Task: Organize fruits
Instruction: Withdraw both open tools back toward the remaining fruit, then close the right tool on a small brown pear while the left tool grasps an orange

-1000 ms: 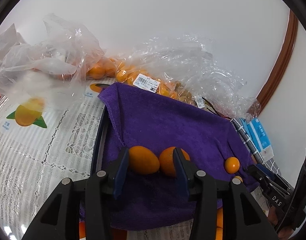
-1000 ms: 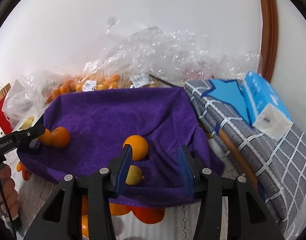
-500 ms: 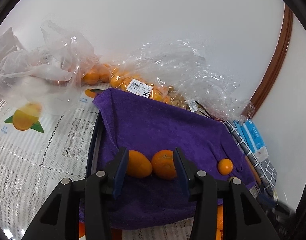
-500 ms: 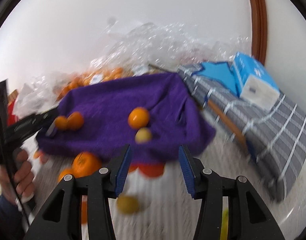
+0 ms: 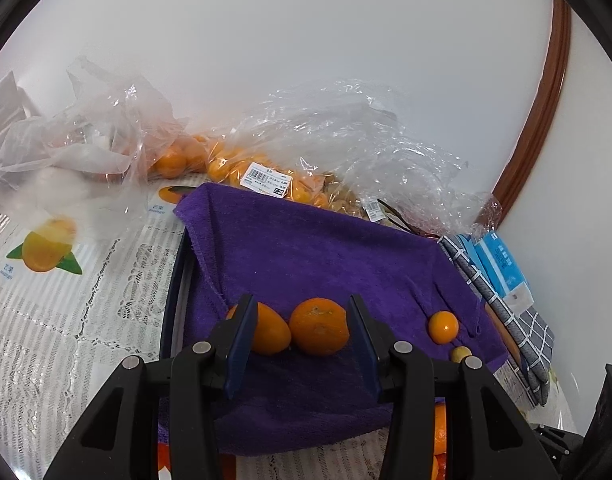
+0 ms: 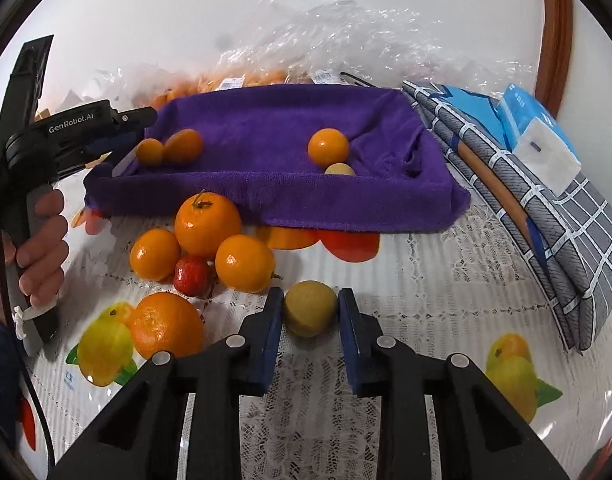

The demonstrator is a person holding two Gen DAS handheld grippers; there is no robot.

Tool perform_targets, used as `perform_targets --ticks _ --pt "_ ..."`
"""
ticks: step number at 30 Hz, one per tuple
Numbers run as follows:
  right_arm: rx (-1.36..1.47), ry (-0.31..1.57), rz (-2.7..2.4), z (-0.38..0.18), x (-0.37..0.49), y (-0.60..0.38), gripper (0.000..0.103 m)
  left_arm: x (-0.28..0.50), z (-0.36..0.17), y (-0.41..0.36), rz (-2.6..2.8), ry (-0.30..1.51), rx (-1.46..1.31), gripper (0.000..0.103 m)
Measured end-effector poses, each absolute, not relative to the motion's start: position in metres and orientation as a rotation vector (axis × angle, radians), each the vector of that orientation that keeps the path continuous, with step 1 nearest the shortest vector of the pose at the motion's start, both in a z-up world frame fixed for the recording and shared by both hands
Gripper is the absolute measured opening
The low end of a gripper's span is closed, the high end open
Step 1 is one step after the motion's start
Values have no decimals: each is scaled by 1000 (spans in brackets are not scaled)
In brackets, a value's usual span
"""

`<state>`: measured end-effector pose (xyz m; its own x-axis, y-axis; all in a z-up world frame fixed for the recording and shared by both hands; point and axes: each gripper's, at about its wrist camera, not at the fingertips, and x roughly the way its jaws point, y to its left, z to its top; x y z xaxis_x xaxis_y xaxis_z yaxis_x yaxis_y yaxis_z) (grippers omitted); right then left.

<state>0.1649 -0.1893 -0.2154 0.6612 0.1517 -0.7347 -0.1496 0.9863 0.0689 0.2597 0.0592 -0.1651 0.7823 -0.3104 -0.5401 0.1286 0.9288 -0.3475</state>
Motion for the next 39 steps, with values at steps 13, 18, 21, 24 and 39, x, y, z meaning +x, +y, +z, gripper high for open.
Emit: perform_targets --ticks 13,18,21,24,39 --pt "99 752 49 -205 156 -215 27 240 -157 60 -217 581 -293 40" --pt "34 727 18 -201 152 -204 27 217 -156 56 -289 616 -270 40" --pt "57 719 30 -201 150 -208 27 198 -159 48 -360 644 -249 40" --pt "81 734 31 -203 153 -213 27 183 -165 32 -431 673 -195 41" --pt "137 713 -4 -203 150 -223 27 191 -191 -6 -563 861 -114 41"
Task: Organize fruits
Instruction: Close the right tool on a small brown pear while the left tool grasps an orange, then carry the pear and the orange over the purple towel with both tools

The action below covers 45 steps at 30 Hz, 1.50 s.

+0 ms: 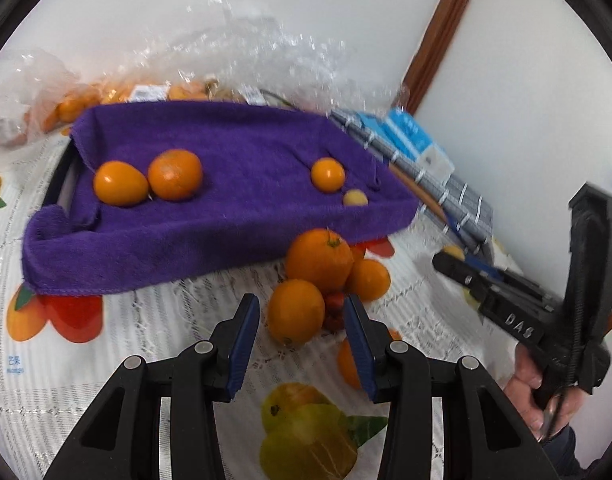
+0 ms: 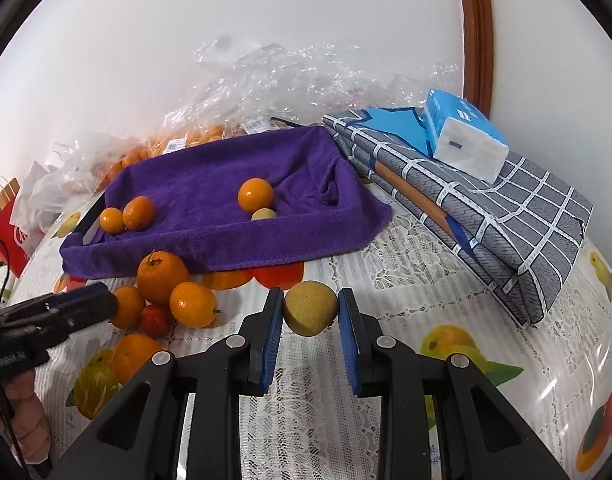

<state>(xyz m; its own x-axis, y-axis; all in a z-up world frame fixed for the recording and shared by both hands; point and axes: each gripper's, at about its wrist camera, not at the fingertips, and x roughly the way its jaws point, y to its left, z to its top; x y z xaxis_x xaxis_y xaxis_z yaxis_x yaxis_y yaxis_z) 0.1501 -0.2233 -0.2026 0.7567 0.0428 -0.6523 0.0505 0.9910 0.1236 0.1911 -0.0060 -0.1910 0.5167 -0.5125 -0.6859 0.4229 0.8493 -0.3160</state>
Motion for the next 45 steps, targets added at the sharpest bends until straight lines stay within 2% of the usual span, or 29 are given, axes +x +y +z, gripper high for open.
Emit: perform_targets --ticks 2,17,27,33,37,45 --pt "140 711 -2 -202 150 -223 28 194 -195 -7 -545 888 -106 30" --pt "152 705 14 -202 148 -222 27 181 -170 26 -390 662 -211 30" --pt "157 710 31 -203 150 -221 27 190 -159 63 -218 590 -317 30" --pt "159 713 33 -203 150 -221 27 207 -159 70 -215 658 -386 30" --pt "155 708 38 -203 149 -219 27 224 -154 69 -216 642 -396 30" --pt "163 680 127 -199 145 -217 28 237 -177 68 -205 701 -402 30"
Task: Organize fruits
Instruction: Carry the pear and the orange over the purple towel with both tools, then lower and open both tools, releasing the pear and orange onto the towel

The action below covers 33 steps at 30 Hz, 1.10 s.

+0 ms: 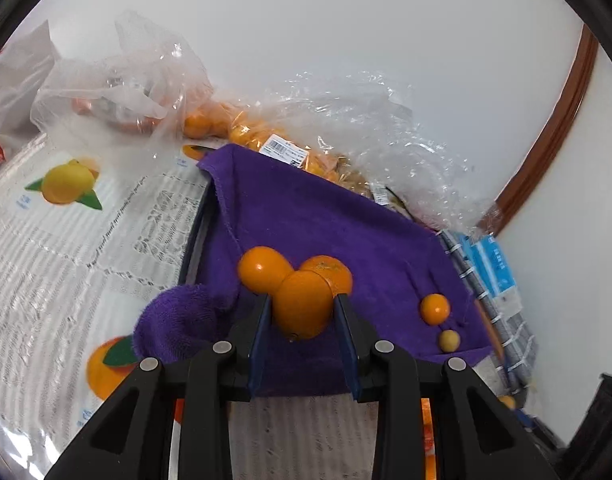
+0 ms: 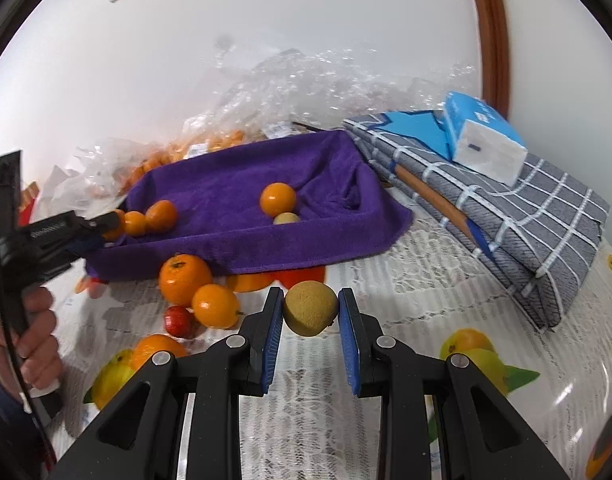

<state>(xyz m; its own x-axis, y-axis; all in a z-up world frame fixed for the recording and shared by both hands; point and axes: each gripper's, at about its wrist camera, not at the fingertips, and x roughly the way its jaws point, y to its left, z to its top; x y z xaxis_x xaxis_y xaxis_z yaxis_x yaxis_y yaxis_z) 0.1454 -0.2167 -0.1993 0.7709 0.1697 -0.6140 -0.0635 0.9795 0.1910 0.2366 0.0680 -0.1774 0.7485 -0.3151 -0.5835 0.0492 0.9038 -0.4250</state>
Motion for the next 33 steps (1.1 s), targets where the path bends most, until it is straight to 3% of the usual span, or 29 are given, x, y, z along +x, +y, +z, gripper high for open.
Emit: perform_targets --ticks 13,21,33 --pt "11 561 92 -135 209 -200 28 242 -178 78 -199 684 -432 30" --pt "92 670 62 -181 245 -219 28 243 -178 75 -199 688 -412 30" --pt "139 728 54 -197 253 -220 28 245 -180 69 -210 693 -383 30"
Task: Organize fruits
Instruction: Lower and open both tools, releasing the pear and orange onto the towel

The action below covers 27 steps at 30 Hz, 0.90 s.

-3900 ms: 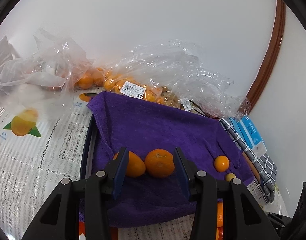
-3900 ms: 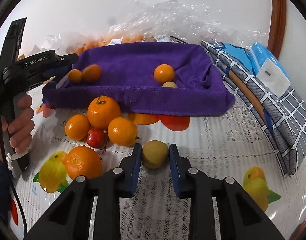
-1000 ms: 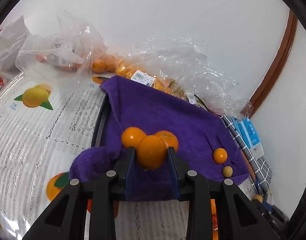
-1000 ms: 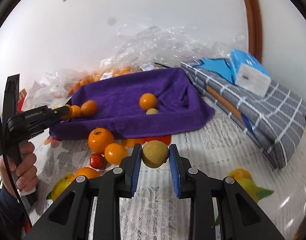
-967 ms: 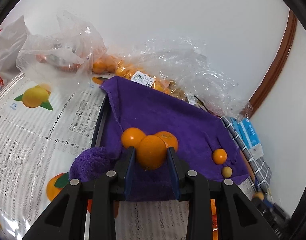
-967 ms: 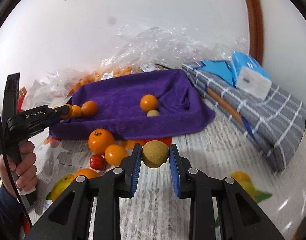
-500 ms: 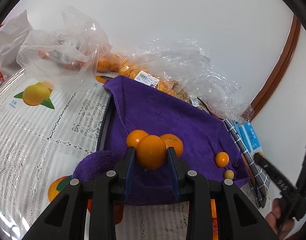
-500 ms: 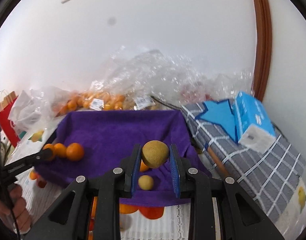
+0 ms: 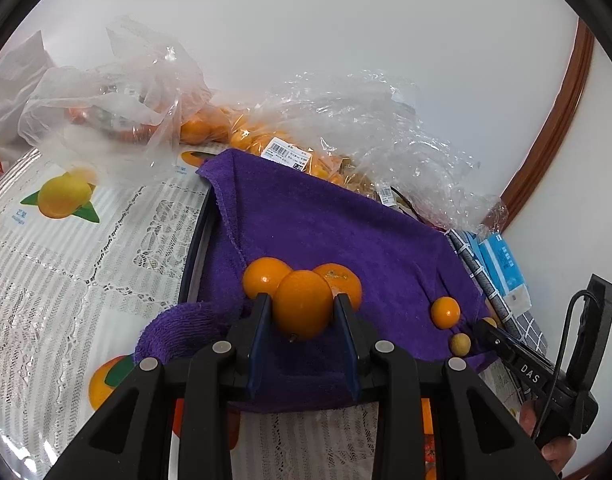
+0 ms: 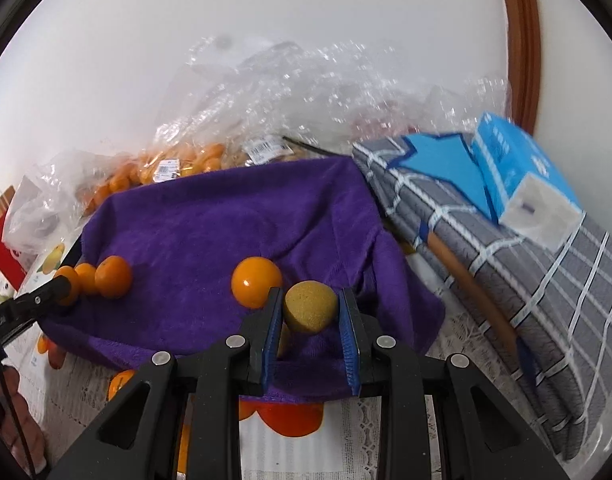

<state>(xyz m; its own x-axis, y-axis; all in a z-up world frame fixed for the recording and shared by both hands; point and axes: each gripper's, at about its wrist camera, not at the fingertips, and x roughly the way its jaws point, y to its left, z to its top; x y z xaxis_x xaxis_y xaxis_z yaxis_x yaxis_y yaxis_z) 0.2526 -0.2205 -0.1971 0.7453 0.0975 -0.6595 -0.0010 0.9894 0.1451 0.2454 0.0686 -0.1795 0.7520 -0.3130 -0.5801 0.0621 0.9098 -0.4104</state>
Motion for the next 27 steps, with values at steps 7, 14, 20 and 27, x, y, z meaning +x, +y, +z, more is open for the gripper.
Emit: perform_targets --ticks 7,14,20,27 --pt "168 746 62 -203 260 -225 28 246 -180 67 -213 697 -374 30" --pt "171 743 65 -203 260 -225 28 247 -180 65 -216 697 -370 30" --pt "151 743 62 -203 260 -222 30 247 -181 65 -215 698 -365 30" --pt "119 732 71 -200 255 -216 43 247 -181 65 -214 699 -362 31"
